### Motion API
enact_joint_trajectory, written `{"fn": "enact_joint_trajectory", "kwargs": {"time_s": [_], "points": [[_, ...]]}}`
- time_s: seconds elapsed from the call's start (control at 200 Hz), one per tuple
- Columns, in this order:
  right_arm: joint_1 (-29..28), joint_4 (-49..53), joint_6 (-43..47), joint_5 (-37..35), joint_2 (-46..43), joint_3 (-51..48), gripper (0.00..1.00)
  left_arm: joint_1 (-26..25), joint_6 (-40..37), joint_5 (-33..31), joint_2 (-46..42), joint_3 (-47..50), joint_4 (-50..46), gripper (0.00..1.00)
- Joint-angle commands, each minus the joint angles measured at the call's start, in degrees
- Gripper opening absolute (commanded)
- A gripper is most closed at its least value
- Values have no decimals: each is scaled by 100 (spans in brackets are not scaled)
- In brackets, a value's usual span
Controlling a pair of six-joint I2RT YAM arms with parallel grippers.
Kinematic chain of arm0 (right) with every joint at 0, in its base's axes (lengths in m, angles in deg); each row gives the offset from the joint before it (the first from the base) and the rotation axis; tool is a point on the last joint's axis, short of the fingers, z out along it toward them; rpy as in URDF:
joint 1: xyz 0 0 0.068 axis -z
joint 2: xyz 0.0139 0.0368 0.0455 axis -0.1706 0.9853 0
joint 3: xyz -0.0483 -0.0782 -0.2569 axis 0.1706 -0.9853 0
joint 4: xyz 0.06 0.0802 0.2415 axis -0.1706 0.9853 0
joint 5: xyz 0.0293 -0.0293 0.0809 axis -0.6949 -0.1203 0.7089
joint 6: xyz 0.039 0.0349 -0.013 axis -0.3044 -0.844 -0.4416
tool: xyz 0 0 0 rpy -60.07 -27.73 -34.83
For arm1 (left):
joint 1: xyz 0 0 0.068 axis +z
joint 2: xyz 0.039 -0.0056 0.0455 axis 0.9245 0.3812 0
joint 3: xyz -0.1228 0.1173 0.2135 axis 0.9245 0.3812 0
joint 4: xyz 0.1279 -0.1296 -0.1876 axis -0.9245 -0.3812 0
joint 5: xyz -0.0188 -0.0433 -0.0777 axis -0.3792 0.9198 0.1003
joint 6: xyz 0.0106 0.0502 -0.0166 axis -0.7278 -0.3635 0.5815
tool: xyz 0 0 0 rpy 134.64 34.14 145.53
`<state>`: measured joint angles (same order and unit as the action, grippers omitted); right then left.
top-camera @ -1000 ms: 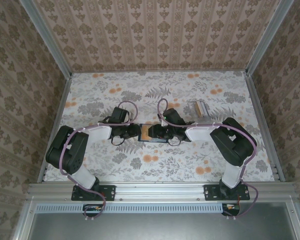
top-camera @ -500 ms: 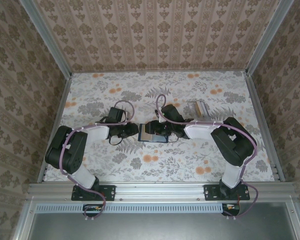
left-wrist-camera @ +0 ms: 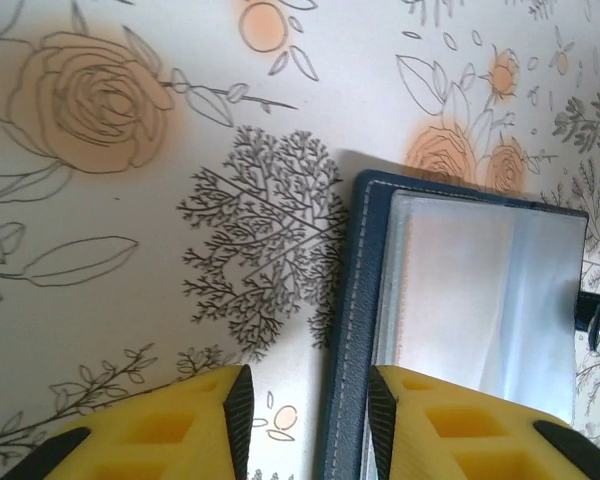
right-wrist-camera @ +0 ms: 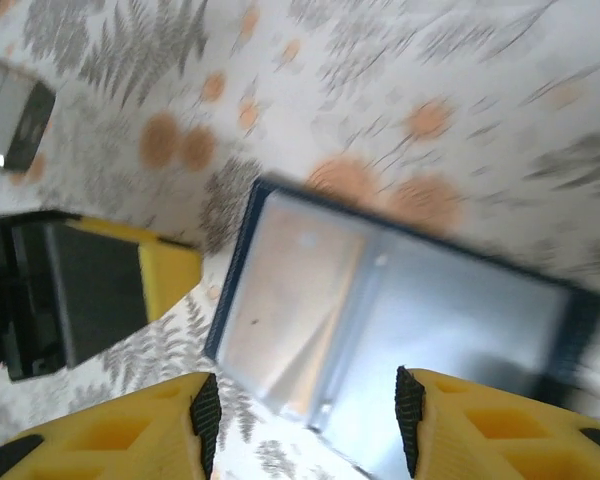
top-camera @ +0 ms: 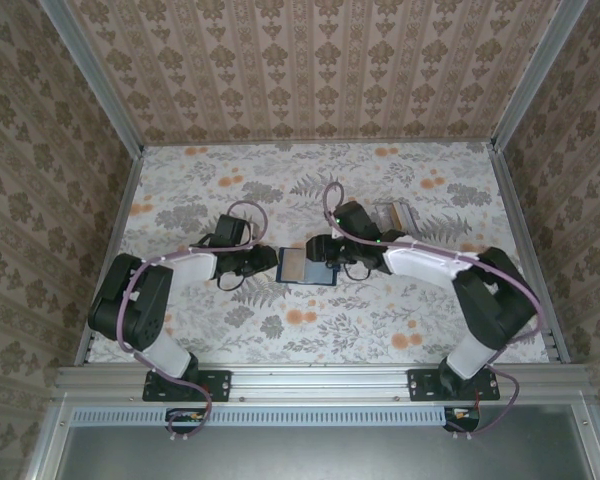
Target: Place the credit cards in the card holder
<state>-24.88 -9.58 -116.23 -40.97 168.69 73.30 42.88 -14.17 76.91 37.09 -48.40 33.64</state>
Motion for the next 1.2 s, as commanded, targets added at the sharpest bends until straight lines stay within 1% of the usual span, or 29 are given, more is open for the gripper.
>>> {"fn": "enact_joint_trajectory", "kwargs": {"time_s": [0.0,0.015,0.025,0.04,0.11,0.16,0.215,0.25,0.35,0.435,0.46,0.51,0.555,0.625,0.665,0.725,0.775,0.885,0.99,1.11,1.195], "points": [[206,1249,813,-1153,-461,270,53,-110,-375,-167,-215,-237,-364,39],[241,1306,845,-1192,-516,270,53,-109,-397,-189,-218,-268,-406,39],[261,1343,856,-1219,-547,270,53,-237,-407,-210,-225,-279,-429,39],[299,1391,898,-1265,-605,270,54,-294,-422,-237,-235,-297,-456,39],[450,1622,1091,-1594,-854,266,54,-371,-484,-368,-279,-329,-472,39],[487,1779,1274,-2139,-999,271,55,-409,-519,-441,-296,-345,-493,40],[535,1992,1410,-2804,-1065,332,57,-437,-533,-481,-293,-397,-568,40],[604,2115,1492,-3062,-1050,423,58,-446,-525,-492,-297,-428,-602,40],[1018,2477,1638,-3379,-851,734,59,-506,-533,-537,-267,-507,-603,40],[1284,2547,1827,-3537,-558,961,63,-509,-589,-435,-198,-709,-779,40],[1345,2756,1869,-3624,-445,1062,66,-509,-606,-410,-205,-771,-865,40],[1478,2987,1970,-3638,-205,1281,70,-509,-653,-396,-249,-837,-974,41],[1594,3147,2058,-3569,-8,1436,76,-509,-685,-420,-327,-802,-974,42],[1739,3288,2247,-3404,245,1612,79,-500,-716,-506,-428,-744,-981,43],[1814,3351,2338,-3351,375,1695,79,-491,-697,-533,-465,-707,-976,43],[1909,3403,2502,-3031,537,1823,79,-491,-628,-535,-501,-631,-917,44],[1988,3457,2544,-2989,676,1929,80,-493,-566,-500,-518,-549,-768,44],[2109,3492,2598,-3240,938,2060,80,-491,-551,-474,-486,-518,-746,44],[2191,3520,2660,-3277,1197,2197,79,-491,-560,-501,-525,-517,-761,44],[2192,3572,2690,-3513,1515,2361,79,-478,-620,-523,-457,-594,-788,44],[2192,3639,2716,-3547,1664,2473,79,-482,-605,-494,-423,-647,-800,44]]}}
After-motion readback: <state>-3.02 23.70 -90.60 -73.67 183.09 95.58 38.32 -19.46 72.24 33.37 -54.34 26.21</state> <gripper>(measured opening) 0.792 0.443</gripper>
